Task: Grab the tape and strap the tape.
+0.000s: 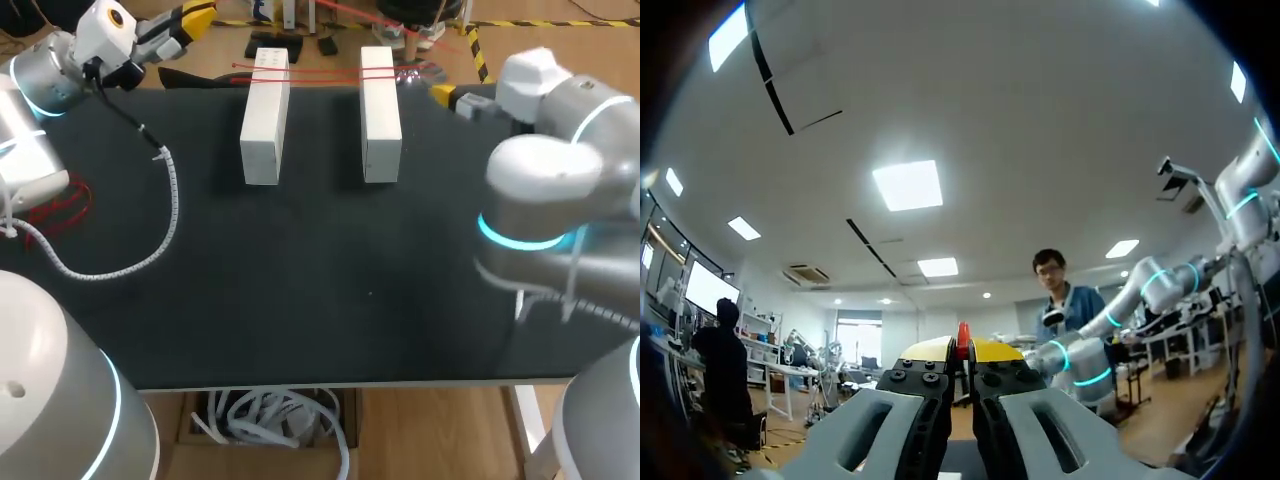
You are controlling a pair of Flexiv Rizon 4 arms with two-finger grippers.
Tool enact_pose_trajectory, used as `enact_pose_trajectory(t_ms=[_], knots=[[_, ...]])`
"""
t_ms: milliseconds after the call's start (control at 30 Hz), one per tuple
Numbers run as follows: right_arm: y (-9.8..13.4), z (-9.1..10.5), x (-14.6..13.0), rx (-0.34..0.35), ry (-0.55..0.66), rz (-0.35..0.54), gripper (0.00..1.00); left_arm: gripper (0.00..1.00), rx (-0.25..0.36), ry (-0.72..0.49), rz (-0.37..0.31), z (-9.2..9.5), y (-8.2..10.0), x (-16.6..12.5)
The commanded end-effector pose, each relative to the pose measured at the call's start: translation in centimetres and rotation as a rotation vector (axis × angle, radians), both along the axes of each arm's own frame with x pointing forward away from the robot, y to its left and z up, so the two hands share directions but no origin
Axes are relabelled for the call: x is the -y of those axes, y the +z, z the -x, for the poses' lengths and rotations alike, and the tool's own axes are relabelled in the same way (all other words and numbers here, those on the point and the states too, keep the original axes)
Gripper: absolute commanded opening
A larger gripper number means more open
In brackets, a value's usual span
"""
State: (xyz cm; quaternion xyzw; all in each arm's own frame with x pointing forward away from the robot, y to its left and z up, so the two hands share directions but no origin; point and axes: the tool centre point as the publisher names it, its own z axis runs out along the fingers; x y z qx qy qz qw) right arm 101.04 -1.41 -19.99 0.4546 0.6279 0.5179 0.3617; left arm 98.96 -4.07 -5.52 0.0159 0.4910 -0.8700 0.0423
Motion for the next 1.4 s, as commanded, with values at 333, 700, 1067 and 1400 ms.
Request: enact_pose_trajectory(t_ms=[333, 700, 1067, 1400], knots=[[-1.8, 4.8, -2.4, 0.092, -0.331, -0.335, 1.0, 0.0, -0.001, 0.002, -0.001, 0.1, 0.0, 0.0], [-2.1, 5.1, -4.2, 0.019, -0.272, -0.63, 1.0, 0.0, -0.001, 0.002, -0.001, 0.1, 0.0, 0.0], [-2.1, 5.1, -4.2, 0.019, -0.272, -0.63, 1.0, 0.0, -0.001, 0.002, -0.001, 0.1, 0.0, 0.0], [-2.2, 5.0, -4.7, -0.03, -0.317, -0.812, 1.0, 0.0, -0.001, 0.002, -0.001, 0.1, 0.0, 0.0]])
